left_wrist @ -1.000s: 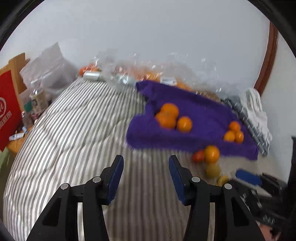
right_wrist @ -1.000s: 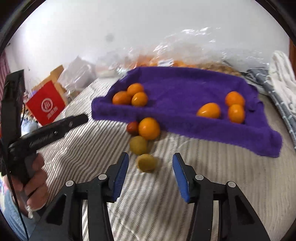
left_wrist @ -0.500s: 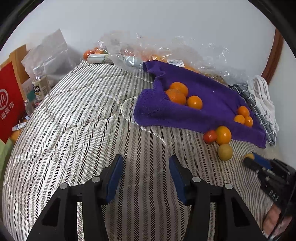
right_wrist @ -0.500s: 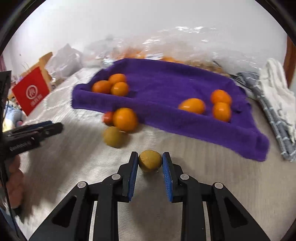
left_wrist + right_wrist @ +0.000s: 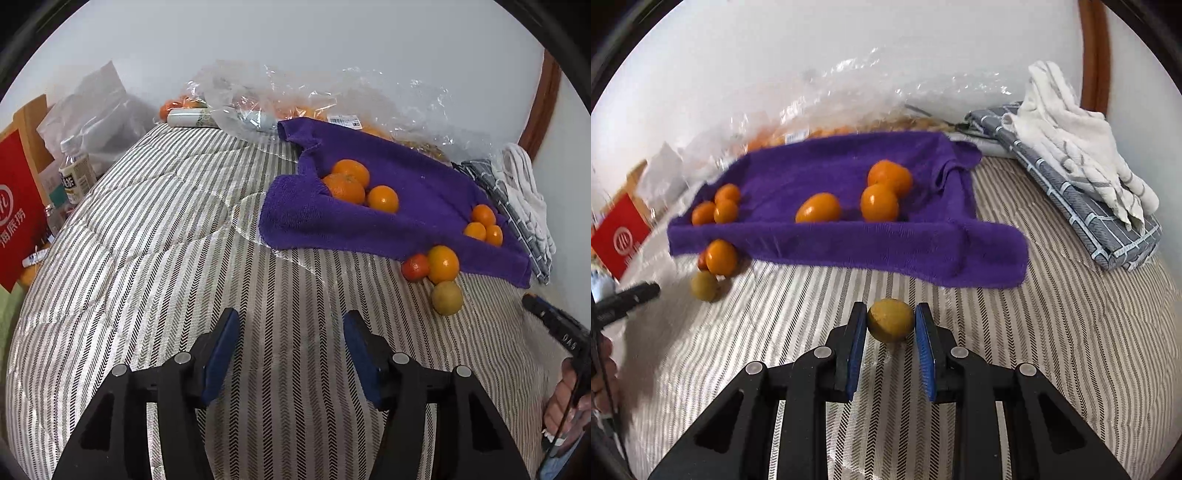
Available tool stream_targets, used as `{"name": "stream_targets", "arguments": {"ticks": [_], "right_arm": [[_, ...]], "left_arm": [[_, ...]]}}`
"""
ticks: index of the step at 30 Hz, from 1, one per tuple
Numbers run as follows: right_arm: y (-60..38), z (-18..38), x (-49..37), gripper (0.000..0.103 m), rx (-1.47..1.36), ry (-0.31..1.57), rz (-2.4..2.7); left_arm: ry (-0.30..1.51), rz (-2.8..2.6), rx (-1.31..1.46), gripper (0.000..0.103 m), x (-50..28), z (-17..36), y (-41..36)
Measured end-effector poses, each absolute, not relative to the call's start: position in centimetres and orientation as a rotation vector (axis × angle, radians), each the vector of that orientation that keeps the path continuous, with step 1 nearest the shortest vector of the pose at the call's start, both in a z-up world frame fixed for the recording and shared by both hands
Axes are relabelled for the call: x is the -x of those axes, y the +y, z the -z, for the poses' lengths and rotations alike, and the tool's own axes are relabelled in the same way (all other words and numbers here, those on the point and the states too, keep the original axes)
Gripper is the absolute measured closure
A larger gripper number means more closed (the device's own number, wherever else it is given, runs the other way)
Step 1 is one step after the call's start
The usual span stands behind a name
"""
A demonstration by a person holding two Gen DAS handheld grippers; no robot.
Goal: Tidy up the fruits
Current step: 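Grasp a yellow-green fruit with the right tool while the left tool grasps a small red fruit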
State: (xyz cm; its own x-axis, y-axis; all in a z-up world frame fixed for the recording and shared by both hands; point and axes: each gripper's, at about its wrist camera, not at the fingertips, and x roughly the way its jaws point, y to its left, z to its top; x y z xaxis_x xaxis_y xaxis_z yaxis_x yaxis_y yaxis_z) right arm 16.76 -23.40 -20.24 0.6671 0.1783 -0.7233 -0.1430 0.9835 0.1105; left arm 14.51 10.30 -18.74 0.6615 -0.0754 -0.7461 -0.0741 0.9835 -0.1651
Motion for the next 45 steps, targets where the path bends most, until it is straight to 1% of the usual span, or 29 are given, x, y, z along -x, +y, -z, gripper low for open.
{"name": "stream_targets", "arguments": {"ticks": [5, 10, 12, 16, 18, 22, 30, 35, 37, 38, 39, 40, 45], "right_arm": [[-24.1, 20.2, -16.7, 0.076, -0.082, 0.814, -0.156], [-23.3, 20.3, -16.7, 0.076, -0.047, 0.83, -0.163], [-23.2, 20.3, -16.7, 0.076, -0.043, 0.831, -0.157], [-23.3, 20.4, -16.5, 0.076, -0.041, 0.832, -0.136], [-23.3, 20.4, -16.3, 0.076, -0.042, 0.829, -0.149], [-23.2, 20.5, -16.4, 0.076, -0.037, 0.833, -0.173], [-23.3, 20.7, -16.7, 0.076, -0.051, 0.848, -0.205], [-23.1, 20.8, -16.8, 0.076, -0.051, 0.847, -0.242], [-22.8, 20.8, -16.8, 0.076, -0.039, 0.85, -0.259], [-22.7, 20.8, -16.8, 0.076, -0.034, 0.85, -0.266], [-22.6, 20.8, -16.8, 0.076, -0.029, 0.849, -0.275], [-22.6, 20.8, -16.8, 0.076, -0.027, 0.849, -0.279], [-22.6, 20.8, -16.7, 0.076, -0.031, 0.846, -0.275]], "left_arm": [[0.857, 0.016, 0.179, 0.047, -14.3, 18.7, 10.2], [0.935, 0.02, 0.022, 0.048, -13.6, 18.5, 7.0], [0.973, 0.031, 0.02, 0.05, -14.0, 18.3, 6.1], [1.016, 0.117, 0.045, 0.05, -15.7, 17.9, 4.1], [1.006, 0.106, 0.015, 0.05, -16.6, 17.9, 3.1], [0.973, 0.078, -0.035, 0.055, -18.0, 18.2, 2.2], [0.892, 0.177, 0.023, 0.056, -19.2, 18.5, 2.3], [0.869, 0.215, 0.077, 0.062, -19.8, 18.4, 2.3], [0.864, 0.21, 0.098, 0.071, -20.0, 18.5, 2.4], [0.863, 0.213, 0.102, 0.073, -20.0, 18.5, 2.4], [0.862, 0.222, 0.111, 0.079, -20.0, 18.5, 2.5], [0.857, 0.224, 0.12, 0.08, -19.9, 18.5, 2.5], [0.802, 0.221, 0.151, 0.081, -19.2, 17.9, 3.1]]}}
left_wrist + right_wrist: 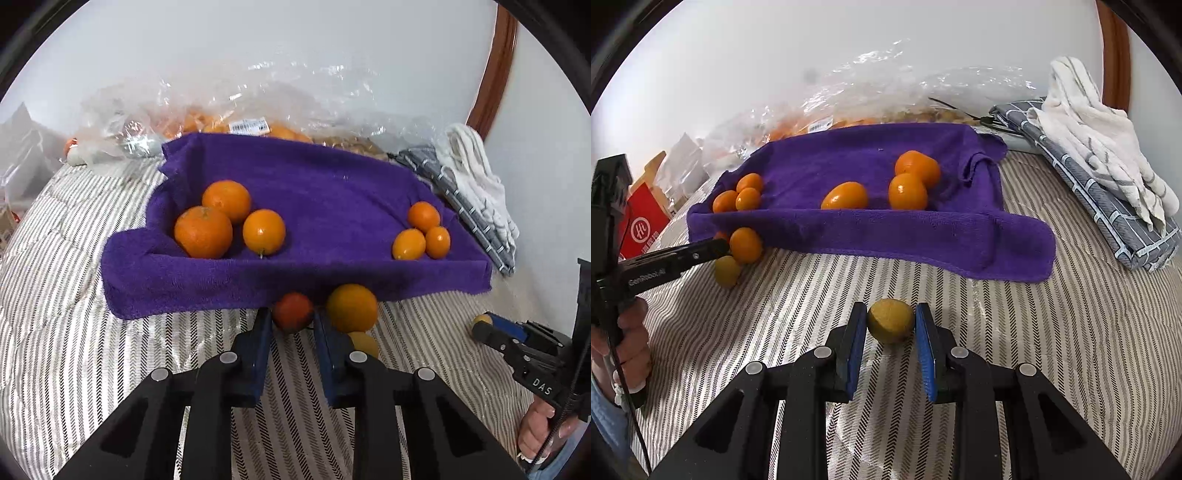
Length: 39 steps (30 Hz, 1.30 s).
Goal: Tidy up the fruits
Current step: 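Grasp a yellow-green fruit with the right tool while the left tool grasps a small red fruit, then carry both held fruits over the purple towel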
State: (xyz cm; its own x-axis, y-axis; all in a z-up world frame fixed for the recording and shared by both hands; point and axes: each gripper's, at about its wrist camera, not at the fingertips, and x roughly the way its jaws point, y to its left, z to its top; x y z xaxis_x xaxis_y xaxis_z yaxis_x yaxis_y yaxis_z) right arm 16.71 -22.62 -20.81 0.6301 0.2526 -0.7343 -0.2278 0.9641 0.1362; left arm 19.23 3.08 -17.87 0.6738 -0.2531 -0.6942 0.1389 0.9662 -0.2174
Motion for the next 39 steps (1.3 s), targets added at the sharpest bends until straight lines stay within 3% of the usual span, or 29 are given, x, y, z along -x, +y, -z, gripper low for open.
{"name": "stream_targets", "arguments": {"ticks": [24, 39], "right_arm": [[-24.0, 20.0, -16.1, 0.076, -0.131, 0.826, -0.283], [-23.5, 13.3, -16.0, 0.076, -0.048, 0.711, -0.244]], "left_arm": [[0.632, 0.195, 0.227, 0.081, -17.6, 15.0, 5.2], [0.589, 0.094, 0.194, 0.081, -16.7, 13.9, 6.6]]}}
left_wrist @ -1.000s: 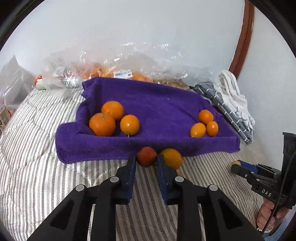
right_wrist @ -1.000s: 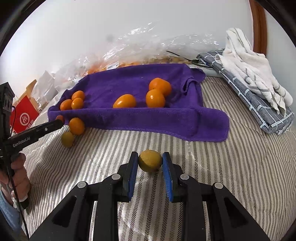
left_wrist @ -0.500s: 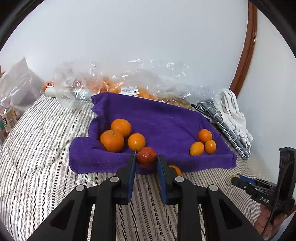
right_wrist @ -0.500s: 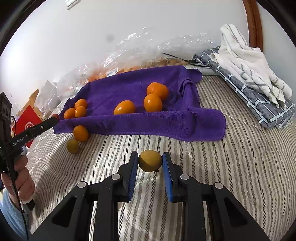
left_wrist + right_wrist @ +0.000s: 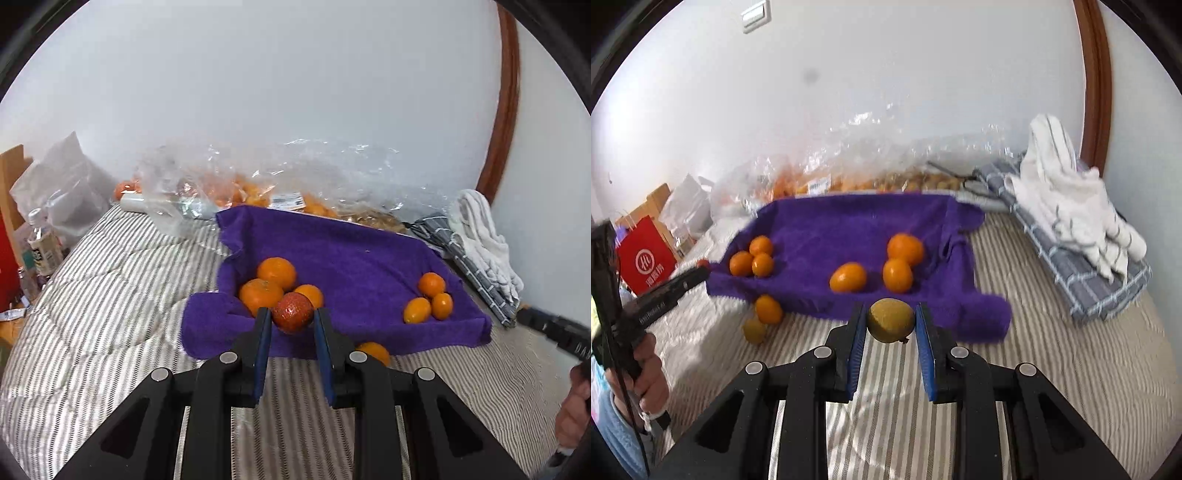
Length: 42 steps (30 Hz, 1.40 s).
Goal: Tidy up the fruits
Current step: 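Carry both held fruits over the purple towel, then lower both fruits onto the towel and open both tools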
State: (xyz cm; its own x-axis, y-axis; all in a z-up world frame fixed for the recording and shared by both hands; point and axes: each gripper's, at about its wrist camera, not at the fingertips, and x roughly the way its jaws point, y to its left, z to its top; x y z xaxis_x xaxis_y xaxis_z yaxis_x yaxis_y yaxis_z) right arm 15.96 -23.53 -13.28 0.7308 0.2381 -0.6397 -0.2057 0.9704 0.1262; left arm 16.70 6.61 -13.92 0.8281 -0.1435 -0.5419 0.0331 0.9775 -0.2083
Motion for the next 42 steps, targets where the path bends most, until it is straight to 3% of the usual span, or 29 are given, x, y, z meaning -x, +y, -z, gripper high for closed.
{"name": "stream_targets", "arguments": {"ticks": [16, 24, 42], "right_arm": [[-23.3, 12.0, -24.2, 0.076, -0.05, 0.667, -0.216], [-24.5, 17.1, -26.0, 0.076, -0.121, 0.789, -0.226], [-24.6, 18.7, -26.7, 0.076, -0.132, 0.863, -0.229]], "left_arm": [[0.597, 0.031, 0.171, 0.08, -20.0, 8.0, 7.4], [0.657, 0.071, 0.222, 0.08, -24.2, 10.5, 4.5], [0.687, 0.08, 0.092, 0.08, -27.8, 14.8, 0.6]]}}
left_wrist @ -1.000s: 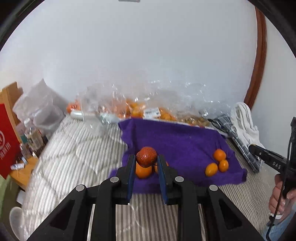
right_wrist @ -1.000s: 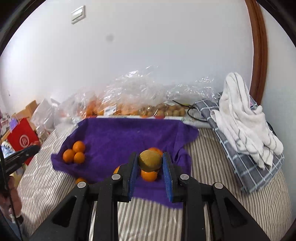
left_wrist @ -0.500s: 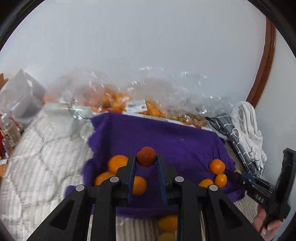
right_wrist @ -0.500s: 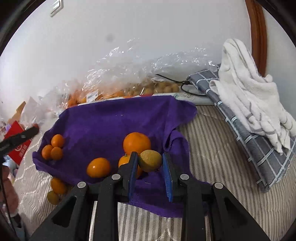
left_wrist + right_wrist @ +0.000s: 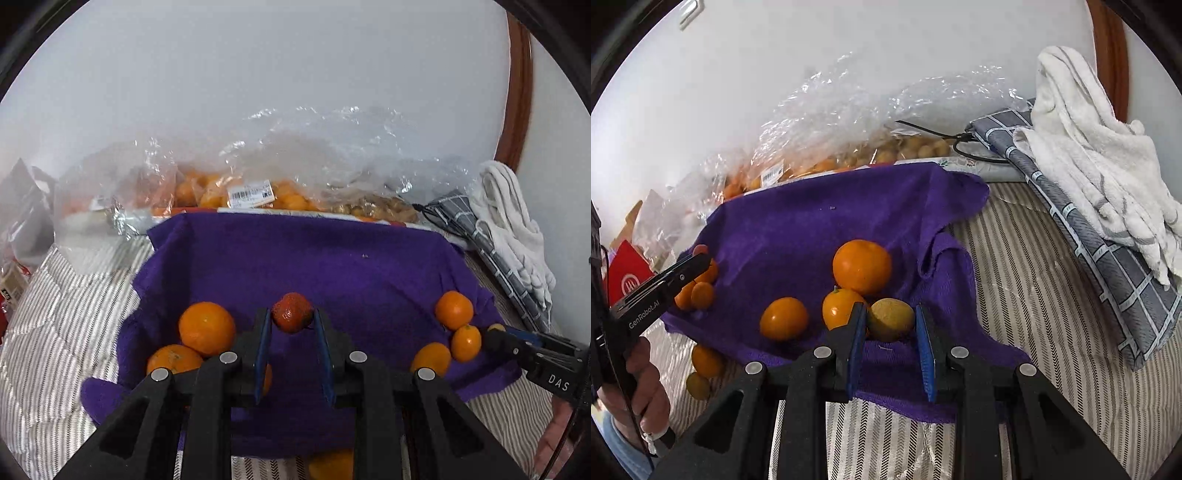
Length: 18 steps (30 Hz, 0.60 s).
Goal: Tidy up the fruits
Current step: 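Lower both fruits onto the towel and open both tools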
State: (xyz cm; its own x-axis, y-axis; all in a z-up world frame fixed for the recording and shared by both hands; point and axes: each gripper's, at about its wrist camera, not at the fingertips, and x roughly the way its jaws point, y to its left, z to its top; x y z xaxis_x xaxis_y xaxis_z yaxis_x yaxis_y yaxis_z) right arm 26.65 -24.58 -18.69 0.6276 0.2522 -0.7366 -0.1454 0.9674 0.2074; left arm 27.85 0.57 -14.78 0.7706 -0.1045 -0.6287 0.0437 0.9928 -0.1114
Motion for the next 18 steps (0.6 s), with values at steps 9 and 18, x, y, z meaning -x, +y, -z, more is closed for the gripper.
{"name": "stream_targets", "arguments": {"ticks": [9, 18], "right_arm": [[-24.1, 18.8, -26.5, 0.075, -0.084, 0.857, -0.221], [-23.1, 18.8, -26.0, 0.058, 0.005, 0.805, -0.22]], "left_arm": [[0.737, 0.087, 0.074, 0.08, -28.4, 16.0, 0.0], [0.739, 0.097, 0.109, 0.08, -28.2, 15.9, 0.7]]}}
